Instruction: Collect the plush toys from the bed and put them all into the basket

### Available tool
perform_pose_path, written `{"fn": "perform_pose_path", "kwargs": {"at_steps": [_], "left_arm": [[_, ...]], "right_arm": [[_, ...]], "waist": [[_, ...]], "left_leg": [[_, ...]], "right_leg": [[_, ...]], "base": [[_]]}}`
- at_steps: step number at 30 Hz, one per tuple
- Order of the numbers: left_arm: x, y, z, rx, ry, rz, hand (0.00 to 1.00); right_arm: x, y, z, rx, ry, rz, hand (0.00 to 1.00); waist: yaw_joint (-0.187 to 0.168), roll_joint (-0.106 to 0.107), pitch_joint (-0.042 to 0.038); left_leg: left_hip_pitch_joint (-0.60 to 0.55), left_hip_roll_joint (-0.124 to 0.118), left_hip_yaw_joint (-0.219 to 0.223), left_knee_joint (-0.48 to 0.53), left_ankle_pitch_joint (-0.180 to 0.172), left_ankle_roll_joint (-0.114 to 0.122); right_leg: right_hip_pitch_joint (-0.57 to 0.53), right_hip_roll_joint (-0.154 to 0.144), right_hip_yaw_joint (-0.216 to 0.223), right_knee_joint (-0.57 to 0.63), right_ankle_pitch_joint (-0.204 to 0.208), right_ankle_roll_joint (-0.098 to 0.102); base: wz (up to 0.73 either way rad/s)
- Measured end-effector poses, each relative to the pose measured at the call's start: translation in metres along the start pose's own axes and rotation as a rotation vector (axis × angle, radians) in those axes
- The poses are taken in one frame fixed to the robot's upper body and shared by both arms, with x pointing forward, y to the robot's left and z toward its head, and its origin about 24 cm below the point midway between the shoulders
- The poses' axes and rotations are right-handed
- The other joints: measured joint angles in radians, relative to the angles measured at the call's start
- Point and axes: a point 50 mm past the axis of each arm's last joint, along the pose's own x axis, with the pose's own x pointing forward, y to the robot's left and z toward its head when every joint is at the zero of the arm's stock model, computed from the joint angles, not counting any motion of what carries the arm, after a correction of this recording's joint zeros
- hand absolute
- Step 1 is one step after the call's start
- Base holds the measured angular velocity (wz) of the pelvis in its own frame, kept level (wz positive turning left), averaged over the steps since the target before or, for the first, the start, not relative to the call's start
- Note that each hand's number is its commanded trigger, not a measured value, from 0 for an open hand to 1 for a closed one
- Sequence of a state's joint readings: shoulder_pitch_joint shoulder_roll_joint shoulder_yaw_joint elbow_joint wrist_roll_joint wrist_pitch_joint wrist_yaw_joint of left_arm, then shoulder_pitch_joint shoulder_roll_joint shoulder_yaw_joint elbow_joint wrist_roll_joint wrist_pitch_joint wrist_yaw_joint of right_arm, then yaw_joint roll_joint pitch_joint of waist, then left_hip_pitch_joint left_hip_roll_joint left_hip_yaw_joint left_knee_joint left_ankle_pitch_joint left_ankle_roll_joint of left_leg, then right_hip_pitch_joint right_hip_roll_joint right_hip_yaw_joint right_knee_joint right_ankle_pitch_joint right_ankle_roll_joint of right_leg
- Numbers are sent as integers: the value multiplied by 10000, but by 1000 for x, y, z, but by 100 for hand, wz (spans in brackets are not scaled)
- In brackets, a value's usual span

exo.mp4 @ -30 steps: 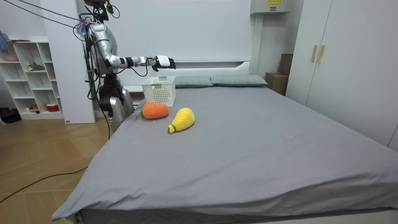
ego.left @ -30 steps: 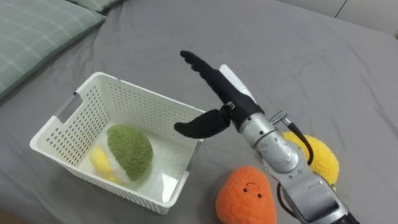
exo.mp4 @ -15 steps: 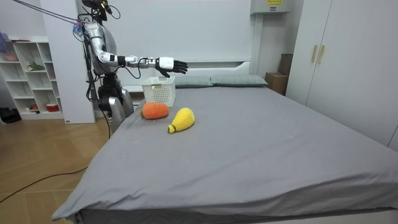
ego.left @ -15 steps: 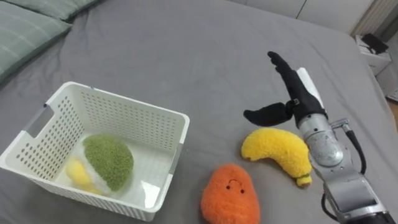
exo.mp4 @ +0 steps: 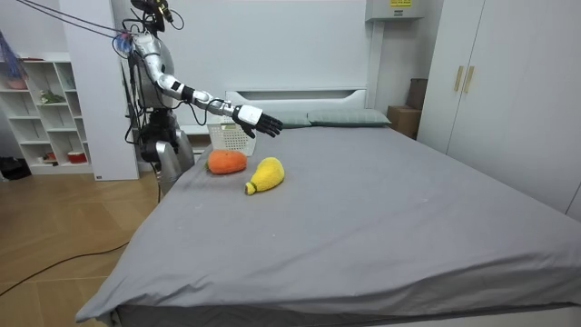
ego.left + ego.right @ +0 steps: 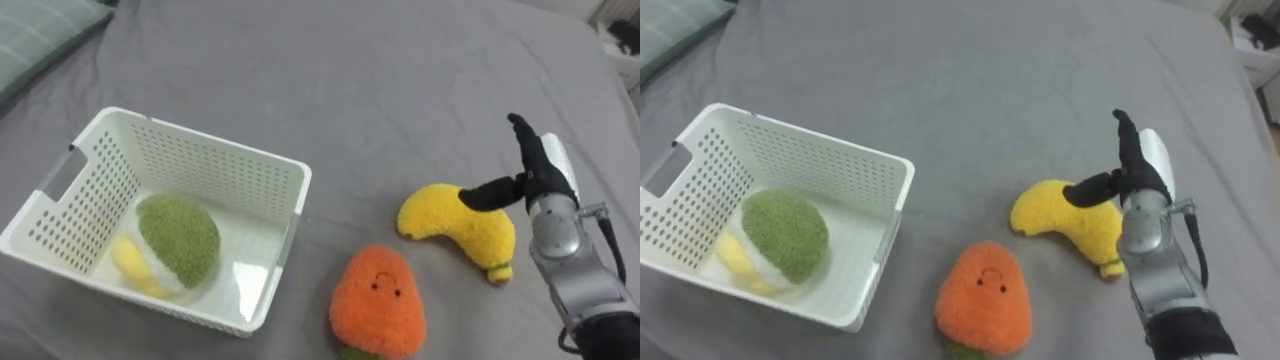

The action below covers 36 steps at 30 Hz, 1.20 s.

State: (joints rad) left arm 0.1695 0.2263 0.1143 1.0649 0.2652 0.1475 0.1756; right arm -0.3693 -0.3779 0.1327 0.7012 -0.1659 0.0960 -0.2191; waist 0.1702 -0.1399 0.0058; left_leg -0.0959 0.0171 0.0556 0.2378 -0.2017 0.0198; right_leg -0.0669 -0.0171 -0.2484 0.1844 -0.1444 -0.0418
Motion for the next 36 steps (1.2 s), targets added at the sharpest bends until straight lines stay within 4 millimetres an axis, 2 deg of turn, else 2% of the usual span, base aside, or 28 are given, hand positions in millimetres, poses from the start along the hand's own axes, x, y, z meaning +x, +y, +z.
{"fn": "perform_pose_path", "kwargs": {"at_steps": [6, 8, 10, 17, 21, 25, 27, 28, 36], "left_arm": [[1, 5, 23, -264, -634, 497, 0], [1, 4, 30, -442, -819, 501, 0], [1, 3, 35, -527, -1030, 453, 0], [2, 5, 34, -626, -976, 467, 0], [2, 5, 34, -622, -1006, 460, 0], [1, 5, 37, -621, -1136, 446, 0], [1, 4, 41, -674, -1254, 393, 0], [1, 4, 45, -711, -1379, 367, 0], [1, 4, 52, -962, -1721, 305, 0]], "right_arm": [[7, -4, -3, -140, 335, -57, 0], [11, -7, -2, -215, 476, -104, 0], [13, -8, -7, -349, 767, -92, 0], [11, -15, -30, -742, 1702, -142, 0], [11, -15, -31, -761, 1785, -135, 0], [13, -13, -33, -1077, 1993, 9, 0], [13, -11, -35, -1292, 2127, 148, 0], [14, -10, -33, -1465, 2071, 232, 0], [14, -7, -33, -2069, 2035, 564, 0]], "waist": [[33, -10, 23], [32, 36, 104], [38, 46, 110], [186, 57, 118], [253, 42, 130], [258, 21, 186], [279, 37, 268], [282, 59, 345], [384, 83, 363]], "left_leg": [[-466, 12, 78, 6, 48, 3], [-557, 21, 116, 11, 67, 4], [-709, 30, 163, 10, 75, 3], [-1055, 31, 177, -39, 111, 2], [-1123, 32, 172, -86, 131, -5], [-1355, 21, 73, -52, 164, -5], [-1412, 14, -8, -45, 177, -18], [-1487, 14, -32, -6, 183, -21], [-1920, 22, -66, 154, 200, -28]], "right_leg": [[-501, 3, 20, 20, 55, -35], [-606, 6, 16, 13, 92, -43], [-775, 8, 28, 16, 106, -52], [-1159, 6, 22, 14, 116, -56], [-1265, 6, -4, 23, 115, -56], [-1433, -6, -97, 15, 129, -74], [-1451, -13, -181, 13, 129, -75], [-1486, -16, -238, 12, 133, -82], [-1839, -14, -297, 17, 157, -120]], "base": [[-3], [-5], [-6], [0], [0], [6], [14], [9], [2]]}}
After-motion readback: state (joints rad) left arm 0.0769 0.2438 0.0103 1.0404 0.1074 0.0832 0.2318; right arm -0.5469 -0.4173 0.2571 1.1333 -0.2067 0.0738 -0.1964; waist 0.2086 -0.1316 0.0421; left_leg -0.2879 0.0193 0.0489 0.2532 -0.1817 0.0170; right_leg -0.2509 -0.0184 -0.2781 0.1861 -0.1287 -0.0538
